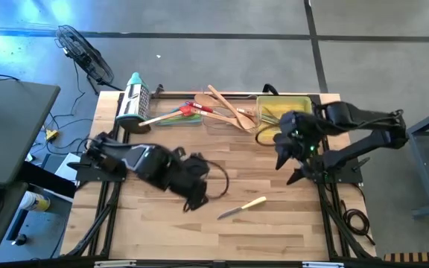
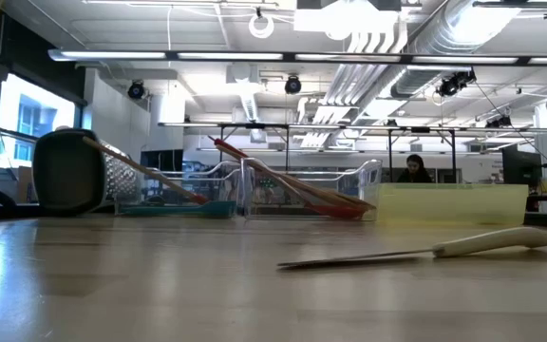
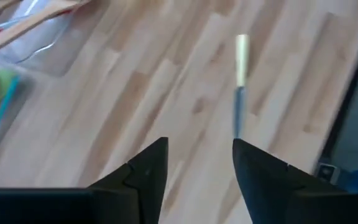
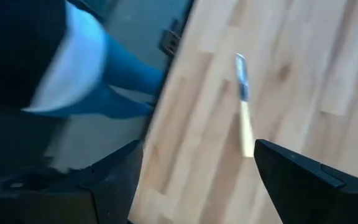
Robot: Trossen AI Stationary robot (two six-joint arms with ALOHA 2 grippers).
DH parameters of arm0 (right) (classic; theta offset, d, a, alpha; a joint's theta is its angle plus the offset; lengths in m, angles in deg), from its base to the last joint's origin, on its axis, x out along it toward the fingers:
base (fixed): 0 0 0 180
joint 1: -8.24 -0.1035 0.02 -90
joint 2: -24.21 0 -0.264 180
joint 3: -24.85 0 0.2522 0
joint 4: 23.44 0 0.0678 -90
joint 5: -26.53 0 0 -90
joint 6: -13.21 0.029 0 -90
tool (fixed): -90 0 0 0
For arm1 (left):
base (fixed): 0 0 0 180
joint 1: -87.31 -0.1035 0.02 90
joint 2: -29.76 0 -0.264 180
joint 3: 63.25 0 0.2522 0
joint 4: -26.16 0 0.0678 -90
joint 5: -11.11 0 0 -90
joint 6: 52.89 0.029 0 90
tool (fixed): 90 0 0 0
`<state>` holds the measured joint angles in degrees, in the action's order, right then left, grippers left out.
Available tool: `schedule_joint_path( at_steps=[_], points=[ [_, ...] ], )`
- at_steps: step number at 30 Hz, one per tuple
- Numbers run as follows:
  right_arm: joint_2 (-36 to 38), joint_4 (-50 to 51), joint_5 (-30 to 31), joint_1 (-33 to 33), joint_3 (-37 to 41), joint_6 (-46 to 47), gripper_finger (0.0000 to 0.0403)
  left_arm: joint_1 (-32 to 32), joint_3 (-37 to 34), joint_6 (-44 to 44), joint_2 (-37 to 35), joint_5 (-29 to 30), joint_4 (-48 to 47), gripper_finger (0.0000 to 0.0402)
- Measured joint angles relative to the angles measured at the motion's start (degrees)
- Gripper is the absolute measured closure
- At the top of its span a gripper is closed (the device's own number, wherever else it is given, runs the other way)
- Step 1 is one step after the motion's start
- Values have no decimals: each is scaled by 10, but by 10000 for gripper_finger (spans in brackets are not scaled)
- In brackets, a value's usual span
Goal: Pick & Place Kitchen Items
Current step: Put the yellow knife into the yellow bin
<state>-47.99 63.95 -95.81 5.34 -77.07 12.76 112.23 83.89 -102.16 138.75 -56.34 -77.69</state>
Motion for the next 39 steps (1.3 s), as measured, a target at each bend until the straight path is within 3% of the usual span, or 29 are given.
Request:
schedule_joint_path(
  at_steps=[9,15,25,34,39],
  points=[
    [-12,-1,313,-156,0,52,101,90,-15,-39,-1,60,1,224],
    [-56,-12,398,-235,0,120,101,121,-42,-42,-2,83,1,224],
    [-191,-83,423,-263,0,142,101,157,-132,-131,-2,32,1,224],
    [-312,-75,328,-262,0,142,101,205,-226,-145,-1,53,31,224],
    [-357,-75,322,-260,0,139,101,220,-260,-146,-1,72,56,224]
  ],
)
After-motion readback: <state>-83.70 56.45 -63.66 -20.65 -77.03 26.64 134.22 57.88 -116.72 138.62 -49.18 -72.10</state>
